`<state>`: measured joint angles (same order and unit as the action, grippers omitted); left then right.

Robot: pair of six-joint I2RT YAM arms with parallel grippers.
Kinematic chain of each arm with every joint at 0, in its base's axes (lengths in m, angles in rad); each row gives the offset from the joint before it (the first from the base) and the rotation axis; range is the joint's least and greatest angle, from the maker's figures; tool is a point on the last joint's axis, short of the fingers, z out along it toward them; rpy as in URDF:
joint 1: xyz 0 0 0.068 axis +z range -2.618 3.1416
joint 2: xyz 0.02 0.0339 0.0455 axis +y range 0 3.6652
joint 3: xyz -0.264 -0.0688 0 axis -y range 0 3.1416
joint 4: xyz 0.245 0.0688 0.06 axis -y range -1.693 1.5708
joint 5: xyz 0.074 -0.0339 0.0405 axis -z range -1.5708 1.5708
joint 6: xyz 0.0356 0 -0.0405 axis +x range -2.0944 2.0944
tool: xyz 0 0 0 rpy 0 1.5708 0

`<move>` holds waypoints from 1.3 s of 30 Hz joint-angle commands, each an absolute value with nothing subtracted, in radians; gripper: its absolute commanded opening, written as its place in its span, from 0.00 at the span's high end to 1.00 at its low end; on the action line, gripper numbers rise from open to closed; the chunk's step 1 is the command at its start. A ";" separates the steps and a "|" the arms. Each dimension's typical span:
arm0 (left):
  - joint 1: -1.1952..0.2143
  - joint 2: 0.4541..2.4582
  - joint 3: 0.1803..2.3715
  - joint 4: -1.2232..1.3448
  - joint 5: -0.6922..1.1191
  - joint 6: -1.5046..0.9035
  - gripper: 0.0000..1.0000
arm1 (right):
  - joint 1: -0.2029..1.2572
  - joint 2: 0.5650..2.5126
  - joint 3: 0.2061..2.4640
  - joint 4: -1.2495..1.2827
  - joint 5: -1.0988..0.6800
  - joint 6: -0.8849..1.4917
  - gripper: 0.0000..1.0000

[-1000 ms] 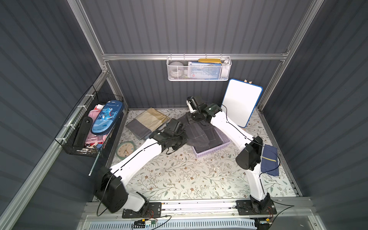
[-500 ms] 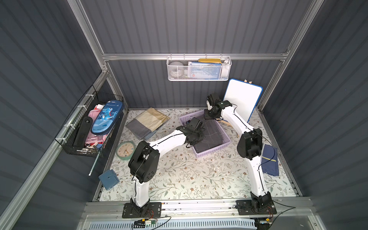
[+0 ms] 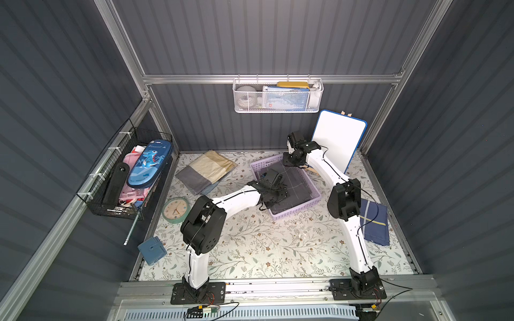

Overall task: Put the folded pillowcase in the basket
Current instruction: Place the pillowcase in the basket, then adjust the basket at the center of the board.

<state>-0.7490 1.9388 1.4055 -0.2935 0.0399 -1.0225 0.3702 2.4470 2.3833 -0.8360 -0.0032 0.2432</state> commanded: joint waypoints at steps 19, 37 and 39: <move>-0.695 1.648 1.427 -0.462 -0.031 -0.957 0.00 | 0.466 2.106 1.933 -0.738 0.058 0.258 0.99; -0.578 1.880 1.343 -0.278 0.032 -0.894 0.02 | 0.551 1.905 1.282 -0.460 -0.208 0.466 1.00; -0.573 1.885 1.331 -0.272 0.030 -0.897 0.03 | 0.553 1.851 1.264 -0.461 -0.227 0.489 1.00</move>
